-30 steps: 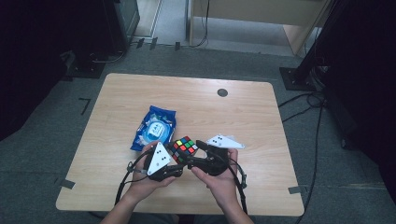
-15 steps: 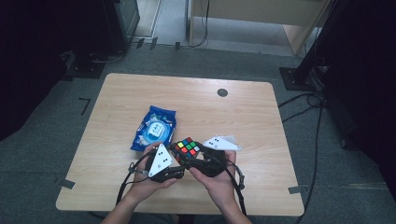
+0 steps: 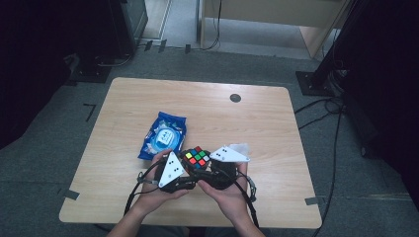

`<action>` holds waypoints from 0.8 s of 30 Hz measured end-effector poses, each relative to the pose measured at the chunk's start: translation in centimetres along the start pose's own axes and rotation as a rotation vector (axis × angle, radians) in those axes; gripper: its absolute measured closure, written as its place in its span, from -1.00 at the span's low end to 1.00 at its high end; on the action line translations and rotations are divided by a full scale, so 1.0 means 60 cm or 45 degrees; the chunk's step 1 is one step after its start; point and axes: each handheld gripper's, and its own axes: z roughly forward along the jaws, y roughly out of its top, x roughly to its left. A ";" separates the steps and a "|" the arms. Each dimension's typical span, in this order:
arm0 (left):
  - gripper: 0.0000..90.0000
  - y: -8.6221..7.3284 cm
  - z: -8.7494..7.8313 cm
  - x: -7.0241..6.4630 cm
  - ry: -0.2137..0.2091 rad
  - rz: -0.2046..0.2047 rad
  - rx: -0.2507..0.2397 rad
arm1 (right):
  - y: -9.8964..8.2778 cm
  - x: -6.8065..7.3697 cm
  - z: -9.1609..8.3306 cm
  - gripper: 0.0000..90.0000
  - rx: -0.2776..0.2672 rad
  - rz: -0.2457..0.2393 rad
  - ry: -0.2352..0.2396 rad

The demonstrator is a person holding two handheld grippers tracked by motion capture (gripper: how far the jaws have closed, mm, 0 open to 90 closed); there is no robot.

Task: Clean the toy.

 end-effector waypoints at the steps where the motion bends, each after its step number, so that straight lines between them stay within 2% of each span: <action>1: -0.32 0.000 0.000 0.000 -0.002 0.000 0.002 | 0.000 0.001 0.000 -0.24 0.006 -0.001 0.004; 5: -0.29 0.000 -0.001 -0.002 0.026 0.023 0.010 | 0.000 -0.001 0.003 -0.24 0.016 0.007 0.018; 7: -0.25 -0.001 -0.001 0.000 0.028 0.017 0.014 | 0.000 -0.003 0.004 -0.26 0.022 0.014 0.026; 9: -0.25 -0.002 -0.002 0.007 0.026 -0.025 0.018 | 0.003 -0.008 0.001 -0.31 0.017 0.029 0.062; 13: -0.25 -0.004 -0.008 0.031 0.069 -0.127 0.015 | 0.012 -0.027 -0.016 -0.34 -0.050 0.092 0.143; 16: -0.25 -0.004 -0.018 0.055 0.091 -0.225 -0.005 | 0.014 -0.044 -0.029 -0.34 -0.112 0.122 0.152; 18: -0.25 -0.004 -0.024 0.066 0.111 -0.253 -0.015 | 0.011 -0.055 -0.033 -0.32 -0.144 0.131 0.154; 21: -0.25 -0.003 -0.033 0.079 0.130 -0.282 -0.032 | -0.005 -0.070 -0.020 -0.29 -0.146 0.088 0.143; 24: -0.25 -0.001 -0.040 0.086 0.127 -0.317 -0.054 | -0.028 -0.077 0.006 -0.30 -0.101 0.072 0.149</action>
